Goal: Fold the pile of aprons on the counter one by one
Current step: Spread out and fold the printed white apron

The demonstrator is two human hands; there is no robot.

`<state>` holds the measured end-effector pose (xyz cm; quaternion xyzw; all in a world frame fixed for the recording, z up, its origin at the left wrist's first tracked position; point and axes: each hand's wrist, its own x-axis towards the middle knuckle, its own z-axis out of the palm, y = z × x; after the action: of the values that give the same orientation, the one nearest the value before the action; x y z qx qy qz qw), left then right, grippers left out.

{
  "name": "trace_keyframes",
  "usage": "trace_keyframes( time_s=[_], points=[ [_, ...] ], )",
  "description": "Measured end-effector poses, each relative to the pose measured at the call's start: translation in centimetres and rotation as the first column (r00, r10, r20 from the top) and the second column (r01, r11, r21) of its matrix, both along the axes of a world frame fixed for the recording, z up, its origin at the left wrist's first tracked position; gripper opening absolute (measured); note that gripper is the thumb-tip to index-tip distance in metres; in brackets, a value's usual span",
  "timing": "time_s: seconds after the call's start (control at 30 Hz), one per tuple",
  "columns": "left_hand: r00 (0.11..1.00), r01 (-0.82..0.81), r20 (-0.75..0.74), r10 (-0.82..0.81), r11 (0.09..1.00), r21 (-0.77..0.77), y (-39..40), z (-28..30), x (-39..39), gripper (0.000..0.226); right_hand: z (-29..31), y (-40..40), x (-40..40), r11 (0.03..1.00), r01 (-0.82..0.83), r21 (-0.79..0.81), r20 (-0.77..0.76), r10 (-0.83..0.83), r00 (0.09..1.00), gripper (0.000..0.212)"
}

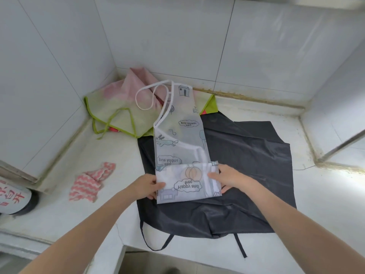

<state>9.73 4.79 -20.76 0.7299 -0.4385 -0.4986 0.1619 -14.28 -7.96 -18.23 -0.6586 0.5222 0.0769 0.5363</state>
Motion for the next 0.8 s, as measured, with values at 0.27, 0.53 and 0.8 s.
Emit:
trace_keyframes(
  time_s=[0.27, 0.53, 0.8],
  points=[
    [0.994, -0.104, 0.035, 0.102, 0.991, 0.078, 1.4, 0.0, -0.4, 0.027, -1.6, 1.5, 2.8, 0.949, -0.208, -0.235, -0.391, 0.104, 0.915, 0.051],
    [0.445, 0.728, 0.887, -0.127, 0.629, -0.275, -1.5, -1.0, -1.1, 0.055, -1.2, 1.2, 3.3, 0.916, -0.242, -0.319, -0.437, 0.085, 0.895, 0.048],
    [0.501, 0.638, 0.681, -0.535, 0.760, 0.128, -1.5, -2.0, -1.4, 0.094, -1.5, 0.2, -0.1, 0.384, -0.859, -0.339, -0.502, 0.699, 0.510, 0.093]
  ],
)
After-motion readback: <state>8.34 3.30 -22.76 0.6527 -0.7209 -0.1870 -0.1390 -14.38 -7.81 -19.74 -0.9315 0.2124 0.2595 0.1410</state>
